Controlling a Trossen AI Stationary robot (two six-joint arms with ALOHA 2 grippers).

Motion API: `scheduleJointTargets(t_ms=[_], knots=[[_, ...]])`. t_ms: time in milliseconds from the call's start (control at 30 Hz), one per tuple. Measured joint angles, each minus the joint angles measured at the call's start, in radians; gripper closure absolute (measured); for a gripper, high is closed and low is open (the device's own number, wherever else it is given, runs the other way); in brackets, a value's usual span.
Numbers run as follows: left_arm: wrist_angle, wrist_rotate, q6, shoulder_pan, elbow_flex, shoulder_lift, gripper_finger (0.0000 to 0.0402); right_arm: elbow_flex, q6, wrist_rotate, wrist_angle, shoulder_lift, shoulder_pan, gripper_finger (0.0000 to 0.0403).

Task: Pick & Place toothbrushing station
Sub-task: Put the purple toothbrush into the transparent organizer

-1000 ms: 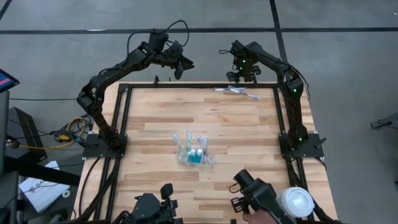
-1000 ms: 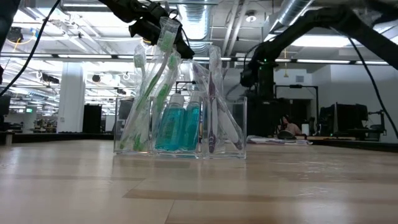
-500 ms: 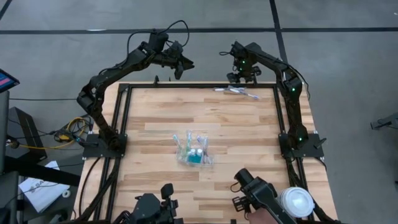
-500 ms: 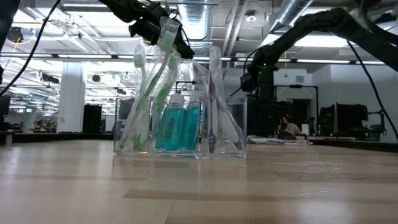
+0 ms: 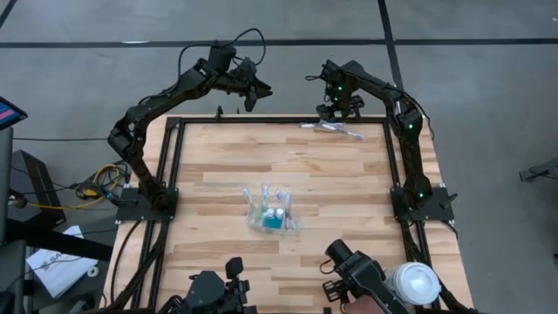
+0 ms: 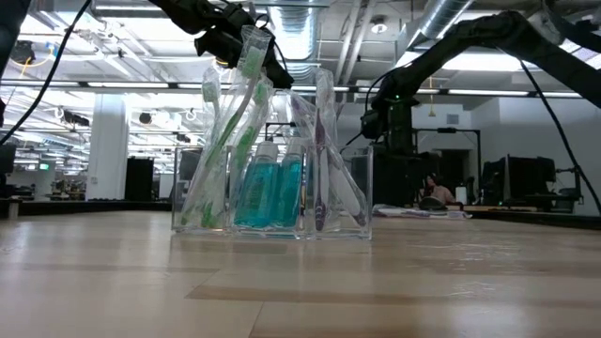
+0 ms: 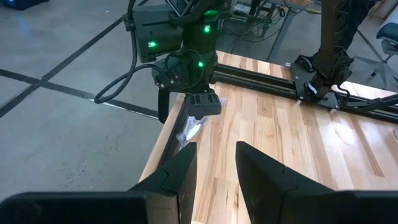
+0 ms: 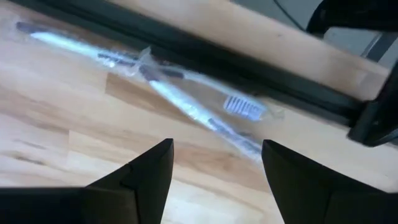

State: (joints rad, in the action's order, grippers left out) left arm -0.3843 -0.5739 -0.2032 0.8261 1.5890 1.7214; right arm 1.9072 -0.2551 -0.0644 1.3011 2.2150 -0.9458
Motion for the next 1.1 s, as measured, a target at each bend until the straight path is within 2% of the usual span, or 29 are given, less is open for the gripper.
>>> scheduleJointTargets(t_ms=[233,633,800,900,967,1100], knots=[[0.003,0.0,-0.008,0.001,0.0,0.0,0.0296,0.014,-0.015,-0.043,0.086,-0.023,0.046,0.0168],[0.006,0.001,-0.026,0.031,0.0,0.0,0.0296,0.007,-0.055,-0.014,0.269,-0.126,0.208,0.0168],[0.007,0.001,-0.025,0.033,0.0,0.0,0.0296,-0.101,-0.096,0.006,0.265,-0.169,0.273,0.0168],[0.007,0.001,-0.025,0.033,0.0,0.0,0.0296,-0.212,-0.119,0.013,0.262,-0.197,0.299,0.0168],[0.007,0.001,-0.025,0.033,0.0,0.0,0.0296,-0.299,-0.152,0.053,0.252,-0.227,0.311,0.0168],[0.007,0.001,-0.025,0.033,0.0,0.0,0.0296,-0.477,-0.24,0.094,0.11,-0.325,0.327,0.0168]])
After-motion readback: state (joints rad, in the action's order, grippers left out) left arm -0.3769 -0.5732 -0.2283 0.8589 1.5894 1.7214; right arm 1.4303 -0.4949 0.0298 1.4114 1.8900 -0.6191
